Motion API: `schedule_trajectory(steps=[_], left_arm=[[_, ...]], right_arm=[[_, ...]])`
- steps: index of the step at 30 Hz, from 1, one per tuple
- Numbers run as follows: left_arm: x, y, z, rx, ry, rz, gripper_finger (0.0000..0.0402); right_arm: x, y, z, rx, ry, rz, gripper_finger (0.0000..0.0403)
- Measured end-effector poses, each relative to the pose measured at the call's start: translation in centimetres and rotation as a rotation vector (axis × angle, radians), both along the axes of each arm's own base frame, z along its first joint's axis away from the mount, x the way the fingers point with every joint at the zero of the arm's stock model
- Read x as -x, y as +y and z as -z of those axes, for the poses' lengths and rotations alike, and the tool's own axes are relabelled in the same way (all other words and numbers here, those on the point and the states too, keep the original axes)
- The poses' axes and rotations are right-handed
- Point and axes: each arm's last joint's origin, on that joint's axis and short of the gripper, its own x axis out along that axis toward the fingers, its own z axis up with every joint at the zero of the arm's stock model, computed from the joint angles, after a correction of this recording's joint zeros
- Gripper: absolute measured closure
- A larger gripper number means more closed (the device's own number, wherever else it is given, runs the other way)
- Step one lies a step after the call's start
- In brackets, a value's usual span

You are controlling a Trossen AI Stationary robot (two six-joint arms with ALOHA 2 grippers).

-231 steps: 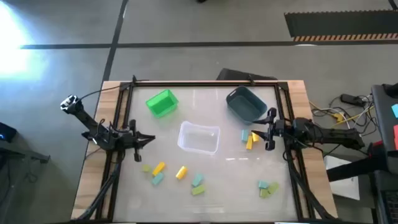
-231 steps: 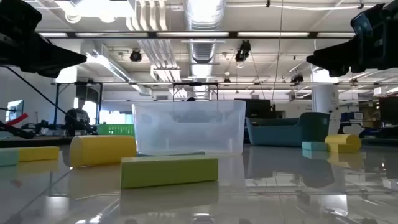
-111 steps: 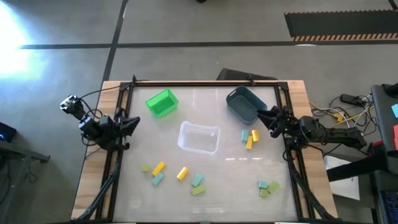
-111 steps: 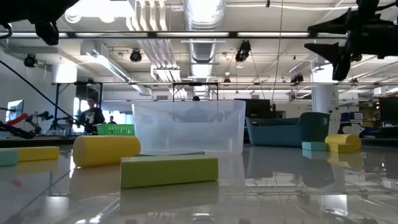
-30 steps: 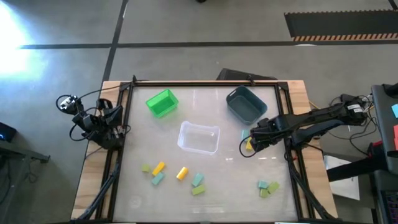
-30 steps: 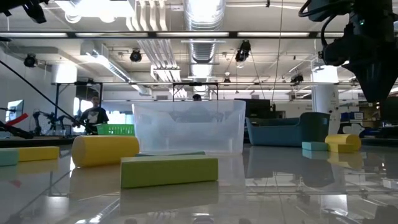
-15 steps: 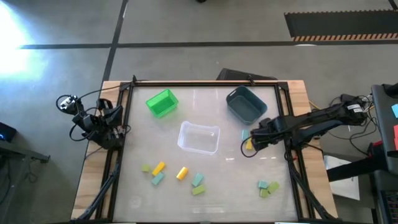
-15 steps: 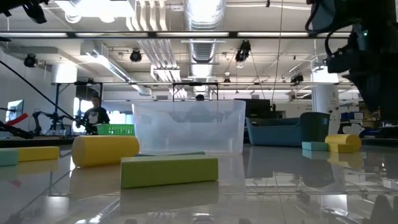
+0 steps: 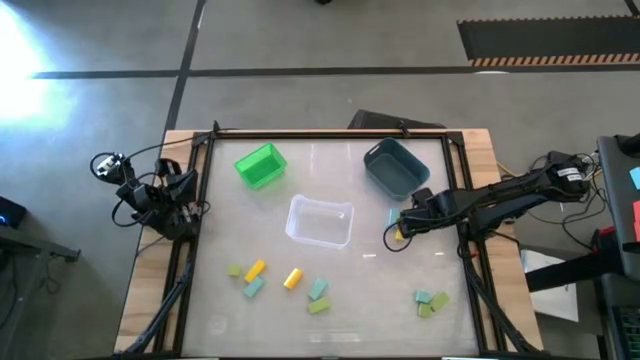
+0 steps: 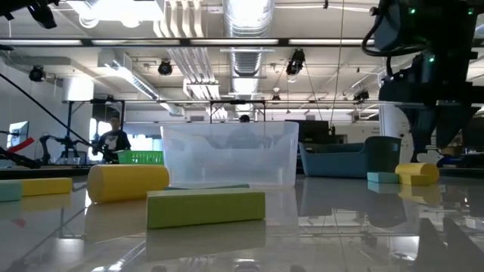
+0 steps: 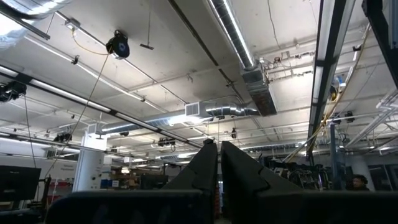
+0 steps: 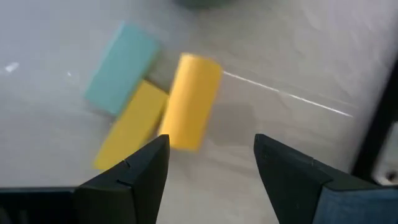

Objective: Sort & place blocks by color
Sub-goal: Put the yellow block into the transparent bin

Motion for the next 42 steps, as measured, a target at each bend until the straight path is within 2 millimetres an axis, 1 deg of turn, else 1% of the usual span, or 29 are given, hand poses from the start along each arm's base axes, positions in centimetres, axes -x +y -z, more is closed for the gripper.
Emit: schedule_trajectory(steps=[6, 13, 21, 25, 32, 38, 42], left_arm=[[0.0, 0.0, 0.0, -0.001, 0.001, 0.000, 0.0395], [0.0, 0.0, 0.1, -0.002, 0.002, -0.001, 0.0395], [0.0, 0.0, 0.1, -0.002, 0.002, -0.001, 0.0395], [0.0, 0.0, 0.1, -0.002, 0.002, -0.001, 0.0395], [0.0, 0.0, 0.1, -0.003, 0.003, -0.001, 0.0395], [0.0, 0.0, 0.1, -0.004, 0.004, -0.002, 0.0395], [0.0, 0.0, 0.1, -0.004, 0.004, -0.003, 0.0395]], right_arm=[[-0.7, -0.6, 0.9, 0.035, 0.007, 0.016, 0.0177], [-1.6, -0.5, 2.1, 0.051, 0.038, 0.007, 0.0177], [-2.1, -0.5, 3.8, 0.059, 0.129, 0.004, 0.0180], [-2.3, -0.5, 4.5, 0.062, 0.166, 0.003, 0.0206], [-2.4, -0.5, 5.0, 0.063, 0.202, 0.002, 0.0279], [-2.2, -0.5, 4.8, 0.058, 0.196, 0.009, 0.0283], [-1.8, -0.5, 4.0, 0.042, 0.195, 0.011, 0.0283]])
